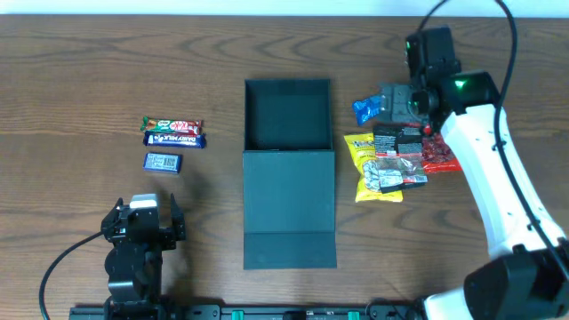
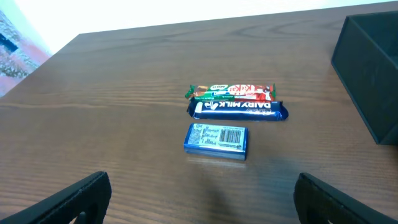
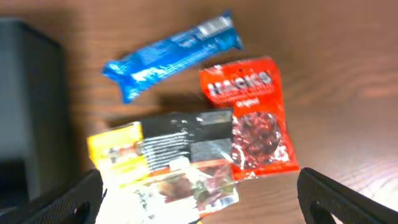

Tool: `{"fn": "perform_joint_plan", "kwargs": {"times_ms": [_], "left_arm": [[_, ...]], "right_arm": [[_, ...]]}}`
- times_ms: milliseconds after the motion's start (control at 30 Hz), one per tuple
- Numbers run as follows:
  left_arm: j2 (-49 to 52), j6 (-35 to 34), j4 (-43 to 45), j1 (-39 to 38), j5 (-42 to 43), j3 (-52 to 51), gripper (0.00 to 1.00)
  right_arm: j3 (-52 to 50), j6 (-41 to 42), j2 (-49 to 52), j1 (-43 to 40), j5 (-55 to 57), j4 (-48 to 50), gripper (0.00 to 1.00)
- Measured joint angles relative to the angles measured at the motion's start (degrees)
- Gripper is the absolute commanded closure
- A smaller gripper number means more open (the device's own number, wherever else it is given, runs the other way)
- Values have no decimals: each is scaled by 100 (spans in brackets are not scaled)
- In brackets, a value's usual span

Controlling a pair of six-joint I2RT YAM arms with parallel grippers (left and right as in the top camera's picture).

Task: Pack container

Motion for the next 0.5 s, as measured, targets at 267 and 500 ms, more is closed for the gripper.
{"fn": "perform_joint_plan", "kwargs": {"times_ms": [267, 500], "left_arm": [[0, -367, 2, 0, 142, 0, 5], [0, -1825, 0, 0, 1300, 0, 5]], "right_arm": [[-1005, 85, 33, -498, -354, 422, 2], [-1010, 87, 33, -1054, -1176, 444, 1]]}}
